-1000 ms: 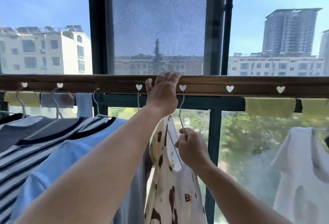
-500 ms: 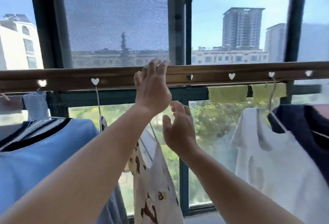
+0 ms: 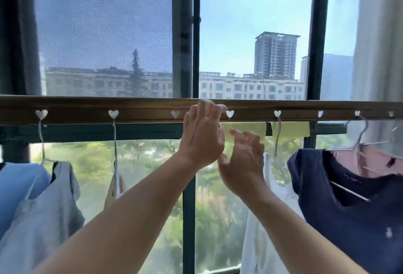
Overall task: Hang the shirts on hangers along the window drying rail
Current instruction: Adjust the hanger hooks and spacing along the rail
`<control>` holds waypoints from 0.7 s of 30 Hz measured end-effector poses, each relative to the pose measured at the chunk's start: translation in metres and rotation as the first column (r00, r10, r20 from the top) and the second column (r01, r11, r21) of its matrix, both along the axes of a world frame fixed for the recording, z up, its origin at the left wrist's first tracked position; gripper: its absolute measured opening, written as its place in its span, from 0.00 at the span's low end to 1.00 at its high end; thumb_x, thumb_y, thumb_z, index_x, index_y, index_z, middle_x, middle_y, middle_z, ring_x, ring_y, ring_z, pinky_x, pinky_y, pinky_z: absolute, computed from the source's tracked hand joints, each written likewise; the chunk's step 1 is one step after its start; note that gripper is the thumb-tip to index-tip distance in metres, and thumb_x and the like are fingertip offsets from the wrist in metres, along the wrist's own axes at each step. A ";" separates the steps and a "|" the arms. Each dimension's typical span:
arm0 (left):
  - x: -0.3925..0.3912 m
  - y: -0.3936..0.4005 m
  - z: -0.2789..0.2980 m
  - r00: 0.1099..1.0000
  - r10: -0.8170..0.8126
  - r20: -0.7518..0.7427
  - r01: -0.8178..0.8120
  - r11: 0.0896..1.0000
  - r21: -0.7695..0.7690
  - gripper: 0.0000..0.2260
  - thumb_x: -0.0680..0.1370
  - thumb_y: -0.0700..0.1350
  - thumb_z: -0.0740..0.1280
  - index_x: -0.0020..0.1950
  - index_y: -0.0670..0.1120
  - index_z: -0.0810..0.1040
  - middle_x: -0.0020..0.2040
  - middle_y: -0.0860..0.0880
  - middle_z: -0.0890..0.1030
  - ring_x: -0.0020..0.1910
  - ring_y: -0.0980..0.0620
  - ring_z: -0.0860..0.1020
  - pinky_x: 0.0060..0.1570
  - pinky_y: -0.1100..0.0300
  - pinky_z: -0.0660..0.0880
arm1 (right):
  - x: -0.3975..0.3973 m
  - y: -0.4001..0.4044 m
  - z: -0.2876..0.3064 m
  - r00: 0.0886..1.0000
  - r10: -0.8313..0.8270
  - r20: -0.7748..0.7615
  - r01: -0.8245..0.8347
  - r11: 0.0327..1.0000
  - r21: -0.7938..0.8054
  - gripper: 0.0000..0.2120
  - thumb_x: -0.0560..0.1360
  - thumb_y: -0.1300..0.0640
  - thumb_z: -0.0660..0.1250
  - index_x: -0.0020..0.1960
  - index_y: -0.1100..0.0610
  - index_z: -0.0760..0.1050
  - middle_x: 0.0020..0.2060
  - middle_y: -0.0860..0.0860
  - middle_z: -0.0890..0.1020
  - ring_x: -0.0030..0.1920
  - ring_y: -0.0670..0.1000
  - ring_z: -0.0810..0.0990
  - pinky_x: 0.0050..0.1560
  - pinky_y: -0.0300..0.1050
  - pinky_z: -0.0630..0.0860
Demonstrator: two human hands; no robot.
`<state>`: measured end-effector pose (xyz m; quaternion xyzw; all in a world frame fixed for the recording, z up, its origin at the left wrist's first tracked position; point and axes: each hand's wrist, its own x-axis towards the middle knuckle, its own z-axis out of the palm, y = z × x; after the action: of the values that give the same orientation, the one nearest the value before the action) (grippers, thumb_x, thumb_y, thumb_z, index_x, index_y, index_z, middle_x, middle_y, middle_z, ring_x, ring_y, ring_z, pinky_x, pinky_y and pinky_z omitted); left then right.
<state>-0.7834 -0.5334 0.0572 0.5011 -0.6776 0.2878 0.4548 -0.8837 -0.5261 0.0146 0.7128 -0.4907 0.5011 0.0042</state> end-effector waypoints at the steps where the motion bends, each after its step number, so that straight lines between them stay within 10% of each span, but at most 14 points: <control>1: -0.010 -0.005 -0.001 1.000 -0.003 0.013 0.003 1.000 -0.012 0.21 0.72 0.40 0.64 0.65 0.49 0.70 0.61 0.47 0.68 0.63 0.48 0.65 0.66 0.56 0.58 | -0.012 -0.003 0.001 0.999 -0.024 -0.039 0.025 0.999 0.029 0.28 0.75 0.53 0.64 0.72 0.53 0.59 0.67 0.52 0.59 0.67 0.54 0.59 0.68 0.45 0.57; 12: -0.086 -0.053 0.010 0.974 0.185 0.127 -0.194 0.979 0.058 0.28 0.75 0.42 0.59 0.75 0.49 0.56 0.76 0.49 0.55 0.77 0.48 0.47 0.73 0.46 0.44 | -0.110 -0.046 -0.010 0.987 -0.085 -0.133 0.127 0.930 0.346 0.33 0.77 0.55 0.61 0.75 0.63 0.47 0.71 0.61 0.56 0.71 0.61 0.57 0.70 0.52 0.59; 21: -0.114 -0.063 0.006 0.970 0.228 0.087 -0.233 0.971 0.054 0.28 0.75 0.41 0.60 0.74 0.51 0.57 0.75 0.49 0.57 0.76 0.47 0.49 0.73 0.47 0.44 | -0.140 -0.073 -0.035 0.974 0.029 0.223 -0.125 0.894 0.430 0.11 0.78 0.58 0.53 0.57 0.62 0.68 0.47 0.60 0.82 0.48 0.58 0.82 0.52 0.52 0.77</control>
<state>-0.8970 -0.5969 0.0636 0.5788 -0.6414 0.3368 0.3744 -1.0237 -0.5987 -0.0200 0.6569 -0.5604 0.4493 -0.2294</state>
